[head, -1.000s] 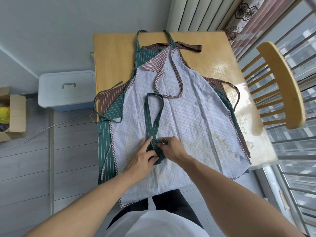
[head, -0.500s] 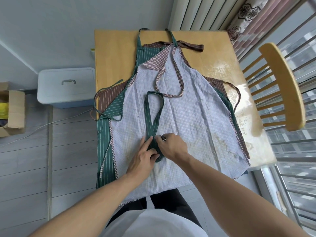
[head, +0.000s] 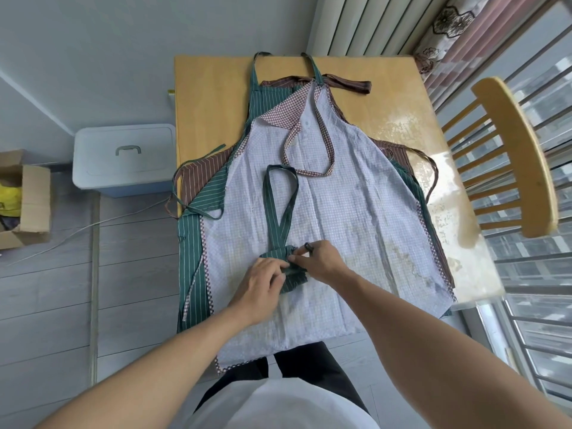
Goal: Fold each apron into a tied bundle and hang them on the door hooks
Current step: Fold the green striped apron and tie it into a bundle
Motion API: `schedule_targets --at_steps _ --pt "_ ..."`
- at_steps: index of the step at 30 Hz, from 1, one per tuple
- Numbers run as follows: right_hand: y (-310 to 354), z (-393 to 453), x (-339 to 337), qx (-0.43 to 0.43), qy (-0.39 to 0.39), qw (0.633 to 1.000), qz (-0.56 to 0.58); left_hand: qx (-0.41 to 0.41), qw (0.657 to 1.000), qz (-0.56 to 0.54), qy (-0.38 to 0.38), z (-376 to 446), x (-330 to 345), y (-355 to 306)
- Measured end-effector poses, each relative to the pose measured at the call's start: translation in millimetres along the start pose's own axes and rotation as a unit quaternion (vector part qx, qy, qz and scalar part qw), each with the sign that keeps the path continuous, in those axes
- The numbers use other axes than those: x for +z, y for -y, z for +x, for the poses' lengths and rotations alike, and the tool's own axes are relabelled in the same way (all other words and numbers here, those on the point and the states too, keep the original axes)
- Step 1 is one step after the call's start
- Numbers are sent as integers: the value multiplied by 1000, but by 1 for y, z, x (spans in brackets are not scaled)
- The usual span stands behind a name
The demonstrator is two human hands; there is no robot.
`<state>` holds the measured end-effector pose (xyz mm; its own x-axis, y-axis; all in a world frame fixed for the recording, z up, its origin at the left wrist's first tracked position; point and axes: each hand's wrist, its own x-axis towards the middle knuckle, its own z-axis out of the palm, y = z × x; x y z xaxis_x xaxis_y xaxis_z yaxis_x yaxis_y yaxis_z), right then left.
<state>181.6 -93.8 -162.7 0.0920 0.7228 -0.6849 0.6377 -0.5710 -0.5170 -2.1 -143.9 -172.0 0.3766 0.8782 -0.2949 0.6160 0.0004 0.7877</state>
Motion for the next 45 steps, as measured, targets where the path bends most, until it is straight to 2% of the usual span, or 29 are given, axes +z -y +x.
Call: schedule_targets --at_steps 2,8,11,15,18,22,25,27,29,34,38,42,45 --pt "-5 -3 -4 -68 13 996 -56 -80 993 -89 8 9 -5 -3" --pt "-27 1 -21 -208 52 957 -198 -168 977 -131 14 20 -17 12" --pt "-35 10 -22 -222 34 943 -246 -185 963 -193 20 21 -21 18" --pt "-38 8 -19 -193 -5 930 -312 -215 901 -377 4 24 -21 8" --pt "-36 1 -13 -172 -19 920 -351 -212 876 -433 3 21 -21 -1" --pt "-40 -8 -4 -153 -21 932 -326 -194 902 -381 55 23 -16 -9" --pt "-42 -20 -6 -172 -54 962 -206 -184 924 -331 56 27 -11 -10" --pt "-40 -33 -7 -225 -65 957 -170 -178 932 -313 47 28 -9 -8" --pt "-40 -36 -2 -255 -55 945 -195 -172 940 -293 34 29 -10 -5" --pt "-34 -29 6 -222 -56 950 -212 -161 957 -239 15 28 -13 -10" --pt "-30 -28 12 -205 -75 944 -247 -165 951 -263 8 27 -11 -10" --pt "-29 -30 12 -164 -79 960 -211 -156 949 -273 -4 27 -4 -13" --pt "-29 -33 13 -145 -68 974 -162 -135 963 -234 -6 27 6 -21"
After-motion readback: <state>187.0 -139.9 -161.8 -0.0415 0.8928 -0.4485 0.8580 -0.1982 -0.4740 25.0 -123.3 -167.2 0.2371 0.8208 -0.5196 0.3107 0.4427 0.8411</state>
